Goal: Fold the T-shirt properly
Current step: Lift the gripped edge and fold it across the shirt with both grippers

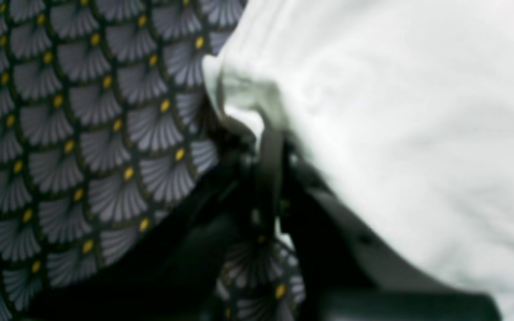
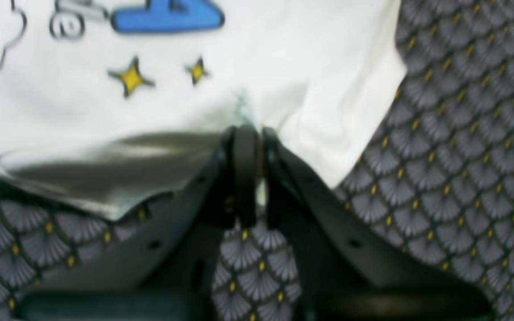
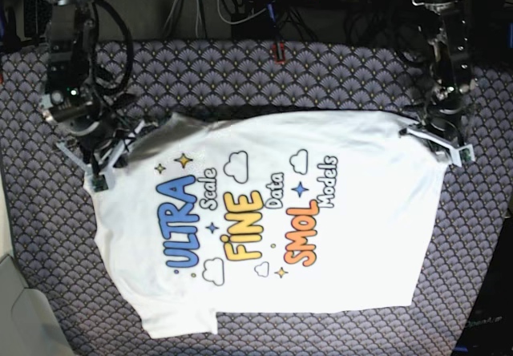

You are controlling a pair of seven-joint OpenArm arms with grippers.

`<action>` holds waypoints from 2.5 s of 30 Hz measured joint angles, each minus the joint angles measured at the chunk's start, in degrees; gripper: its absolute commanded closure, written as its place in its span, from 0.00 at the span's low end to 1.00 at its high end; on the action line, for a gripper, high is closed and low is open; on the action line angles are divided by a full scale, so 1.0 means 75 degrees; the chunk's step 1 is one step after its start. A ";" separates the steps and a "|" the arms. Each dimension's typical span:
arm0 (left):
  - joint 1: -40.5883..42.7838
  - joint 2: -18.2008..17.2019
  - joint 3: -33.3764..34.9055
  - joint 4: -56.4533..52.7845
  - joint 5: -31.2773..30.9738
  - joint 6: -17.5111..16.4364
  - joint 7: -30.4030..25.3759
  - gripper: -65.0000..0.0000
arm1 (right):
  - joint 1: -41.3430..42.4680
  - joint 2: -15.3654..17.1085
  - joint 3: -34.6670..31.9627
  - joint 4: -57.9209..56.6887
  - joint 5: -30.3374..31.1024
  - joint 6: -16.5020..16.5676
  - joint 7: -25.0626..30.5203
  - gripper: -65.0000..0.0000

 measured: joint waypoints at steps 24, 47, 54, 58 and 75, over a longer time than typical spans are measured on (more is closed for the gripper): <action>-0.2608 -0.0050 0.0029 -0.1679 0.0851 -0.0009 -0.0055 0.99 | 0.2396 0.0379 -0.0335 -0.2538 -0.0023 0.0347 -0.0166 1.00; -0.4290 0.0003 0.0187 -0.4199 0.1411 -0.0020 -0.1486 0.99 | 0.4214 0.0624 -0.1798 -0.5231 -0.0029 0.0361 0.0833 1.00; -0.4334 -0.0058 0.1180 -0.4240 0.1408 0.0003 -0.1600 0.99 | 0.4747 0.0621 -0.1798 -0.5802 -0.0023 0.0361 0.1046 1.00; -0.4465 -0.0070 0.1160 -0.4304 0.1405 0.0032 -0.1513 0.99 | 0.4841 0.0618 -0.1798 -0.6065 -0.0029 0.0361 0.1058 1.00; -0.4648 -0.0172 0.1169 -0.4278 0.1402 -0.0012 -0.1580 0.99 | 0.4922 0.0481 -0.1792 -0.6073 -0.0673 0.0361 0.1064 1.00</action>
